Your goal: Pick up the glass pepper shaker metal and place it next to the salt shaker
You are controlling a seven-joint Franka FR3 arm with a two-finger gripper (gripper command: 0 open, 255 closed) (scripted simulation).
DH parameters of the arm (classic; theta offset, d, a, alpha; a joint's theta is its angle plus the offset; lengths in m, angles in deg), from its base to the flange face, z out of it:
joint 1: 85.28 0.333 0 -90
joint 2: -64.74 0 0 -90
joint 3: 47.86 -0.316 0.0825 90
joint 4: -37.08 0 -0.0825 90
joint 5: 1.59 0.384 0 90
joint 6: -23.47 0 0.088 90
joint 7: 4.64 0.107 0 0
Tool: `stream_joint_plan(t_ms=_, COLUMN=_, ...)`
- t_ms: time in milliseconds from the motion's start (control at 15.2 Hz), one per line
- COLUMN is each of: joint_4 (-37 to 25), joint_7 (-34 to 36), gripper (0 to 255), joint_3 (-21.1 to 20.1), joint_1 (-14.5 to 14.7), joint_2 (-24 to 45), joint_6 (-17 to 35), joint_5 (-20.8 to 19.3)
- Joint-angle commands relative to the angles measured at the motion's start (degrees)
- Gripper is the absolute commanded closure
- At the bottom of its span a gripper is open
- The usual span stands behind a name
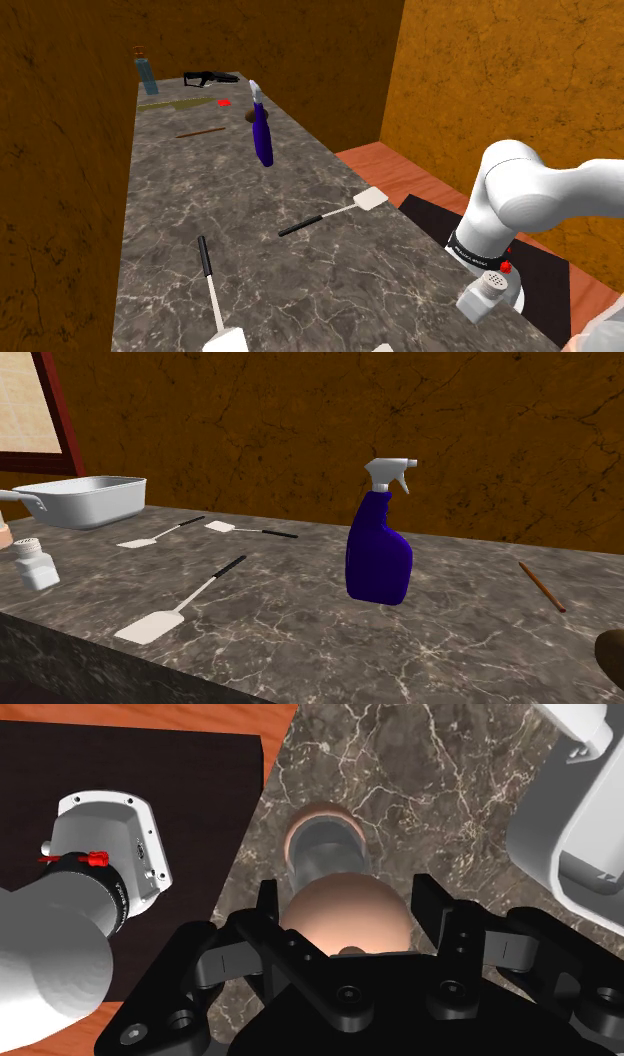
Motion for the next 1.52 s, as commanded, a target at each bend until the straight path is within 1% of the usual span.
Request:
stream_joint_plan(t_ms=0, joint_4=2.1, joint_7=-0.5, gripper=255, joint_3=-0.6, joint_1=0.4, joint_2=-1.3, joint_6=0.7, joint_5=0.5)
stream_joint_plan(t_ms=660, joint_4=10.1, joint_7=-1.3, gripper=255, joint_3=-4.1, joint_1=2.5, joint_2=-7.1, joint_6=3.3, joint_5=3.9)
stream_joint_plan(t_ms=1122, joint_4=10.1, joint_7=-1.3, gripper=255, joint_3=-4.1, joint_1=2.5, joint_2=-7.1, joint_6=3.3, joint_5=3.9)
stream_joint_plan(t_ms=1188, joint_4=10.1, joint_7=-1.3, gripper=0, joint_3=-4.1, joint_1=2.5, joint_2=-7.1, joint_6=3.3, joint_5=3.9)
stream_joint_plan(t_ms=1452, joint_4=10.1, joint_7=-1.3, gripper=0, joint_3=-4.1, joint_1=2.5, joint_2=-7.1, joint_6=3.3, joint_5=3.9)
